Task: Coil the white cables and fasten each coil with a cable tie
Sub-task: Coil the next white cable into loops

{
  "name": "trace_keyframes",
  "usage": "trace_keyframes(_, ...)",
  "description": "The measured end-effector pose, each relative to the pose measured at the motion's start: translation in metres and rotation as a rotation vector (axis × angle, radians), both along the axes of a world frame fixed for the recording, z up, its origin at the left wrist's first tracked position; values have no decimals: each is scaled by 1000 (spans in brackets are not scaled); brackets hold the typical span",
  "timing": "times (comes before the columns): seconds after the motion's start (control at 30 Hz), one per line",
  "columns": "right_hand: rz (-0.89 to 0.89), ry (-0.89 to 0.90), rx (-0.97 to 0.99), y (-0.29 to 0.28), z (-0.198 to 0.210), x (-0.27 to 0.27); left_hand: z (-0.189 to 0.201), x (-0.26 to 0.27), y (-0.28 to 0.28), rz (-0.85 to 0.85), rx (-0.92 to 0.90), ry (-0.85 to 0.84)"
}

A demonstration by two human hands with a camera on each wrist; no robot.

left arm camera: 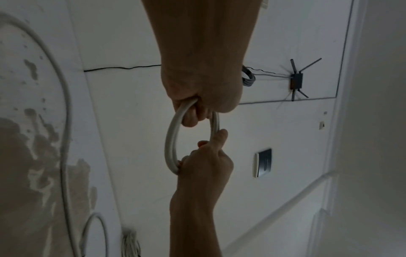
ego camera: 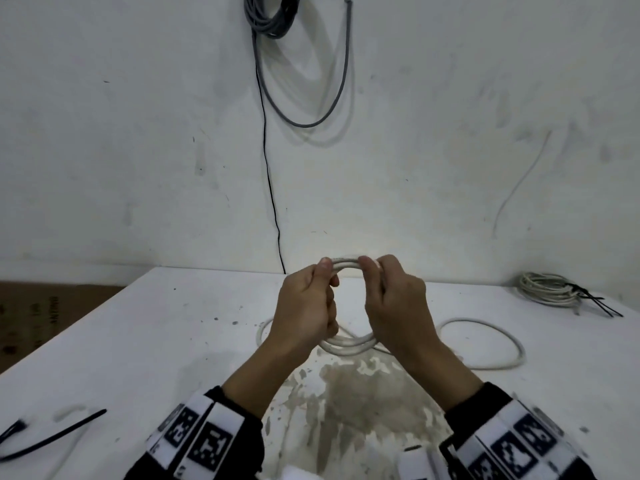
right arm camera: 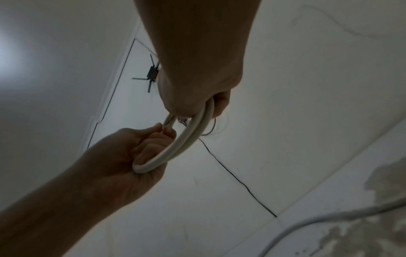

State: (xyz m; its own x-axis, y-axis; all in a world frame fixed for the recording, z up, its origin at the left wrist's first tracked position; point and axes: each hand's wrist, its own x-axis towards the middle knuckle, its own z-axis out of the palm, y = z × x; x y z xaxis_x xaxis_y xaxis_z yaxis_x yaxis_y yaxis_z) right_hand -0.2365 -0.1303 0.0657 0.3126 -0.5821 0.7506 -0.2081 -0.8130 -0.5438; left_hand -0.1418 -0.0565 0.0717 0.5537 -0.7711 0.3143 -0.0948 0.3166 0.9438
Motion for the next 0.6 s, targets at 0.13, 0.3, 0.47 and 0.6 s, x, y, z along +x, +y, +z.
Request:
trace_keyframes(0.13,46,137,170,-6,-1,5,-5,10,7,-90,-13,137)
trace_keyframes(0.3,530,-93,853,11,2,2,-8,25,7,-60,-9,91)
trace_keyframes(0.47,575,-153,858,17,-4,3,-17,32,4,241,5,-563)
trace_keyframes(0.6,390,81,588,12,-10,2,-17,37,6,273,-1,-652)
